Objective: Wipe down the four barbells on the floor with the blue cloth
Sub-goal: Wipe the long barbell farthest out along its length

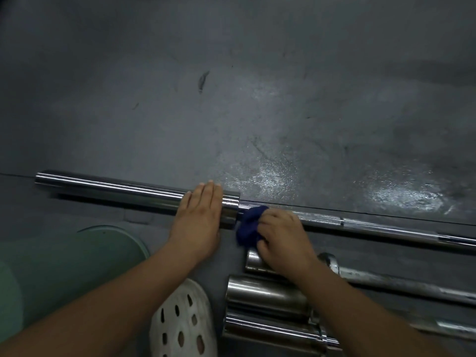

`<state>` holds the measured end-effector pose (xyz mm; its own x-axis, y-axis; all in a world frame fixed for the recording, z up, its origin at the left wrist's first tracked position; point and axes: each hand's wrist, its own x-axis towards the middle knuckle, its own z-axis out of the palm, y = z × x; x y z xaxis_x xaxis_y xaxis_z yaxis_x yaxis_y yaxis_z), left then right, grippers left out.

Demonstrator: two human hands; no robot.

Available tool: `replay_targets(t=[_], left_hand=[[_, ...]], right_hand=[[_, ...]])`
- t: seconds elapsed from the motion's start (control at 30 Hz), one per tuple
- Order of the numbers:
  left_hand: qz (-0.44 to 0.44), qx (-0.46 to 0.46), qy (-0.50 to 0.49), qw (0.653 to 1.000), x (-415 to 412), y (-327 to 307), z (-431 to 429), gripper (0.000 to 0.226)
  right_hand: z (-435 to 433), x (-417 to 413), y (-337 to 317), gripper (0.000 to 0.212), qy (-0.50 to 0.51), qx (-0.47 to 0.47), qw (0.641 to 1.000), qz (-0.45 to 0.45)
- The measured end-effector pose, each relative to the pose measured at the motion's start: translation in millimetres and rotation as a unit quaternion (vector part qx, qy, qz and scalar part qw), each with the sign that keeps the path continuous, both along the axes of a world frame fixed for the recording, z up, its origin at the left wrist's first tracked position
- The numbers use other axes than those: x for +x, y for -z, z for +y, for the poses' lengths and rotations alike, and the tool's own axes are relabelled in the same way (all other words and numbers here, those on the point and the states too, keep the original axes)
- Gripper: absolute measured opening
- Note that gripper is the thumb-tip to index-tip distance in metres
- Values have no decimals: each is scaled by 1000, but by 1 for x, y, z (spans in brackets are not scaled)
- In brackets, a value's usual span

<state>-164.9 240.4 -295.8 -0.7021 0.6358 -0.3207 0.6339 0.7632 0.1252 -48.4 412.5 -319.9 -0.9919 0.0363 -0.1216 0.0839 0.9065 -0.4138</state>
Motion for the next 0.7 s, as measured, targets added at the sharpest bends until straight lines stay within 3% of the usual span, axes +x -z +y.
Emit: replay_targets(t=[0.1,0.2,0.23,0.33,0.37,0.43,0.53,0.7], left_hand=[[-2,-1,6,1000,3,2,-1,97],[9,-17,14,1000,4,4,-5,100],[16,-22,19,999,5,5,-6,102],[24,-10,20,999,4,8,-8,102],[24,-8,21,999,3,7,-7,102],[23,1,20,1000,2,6,-4,102],[28,5,21,999,-2,7,-1,103],[17,7,35,999,-1,7,3,99]], right_hand=[[-23,-12,2,12,114,-29,993,14],[-33,-20,4,18,137,-58,988,39],[-31,-25,3,18,187,-97,976,47],[-28,-53,-11,26,382,-260,885,64],[-31,-61,-14,32,368,-246,895,58],[-42,-58,-13,55,221,-96,970,18],[-34,-33,-4,75,98,34,994,-32],[-18,-37,-7,37,178,87,978,-70]])
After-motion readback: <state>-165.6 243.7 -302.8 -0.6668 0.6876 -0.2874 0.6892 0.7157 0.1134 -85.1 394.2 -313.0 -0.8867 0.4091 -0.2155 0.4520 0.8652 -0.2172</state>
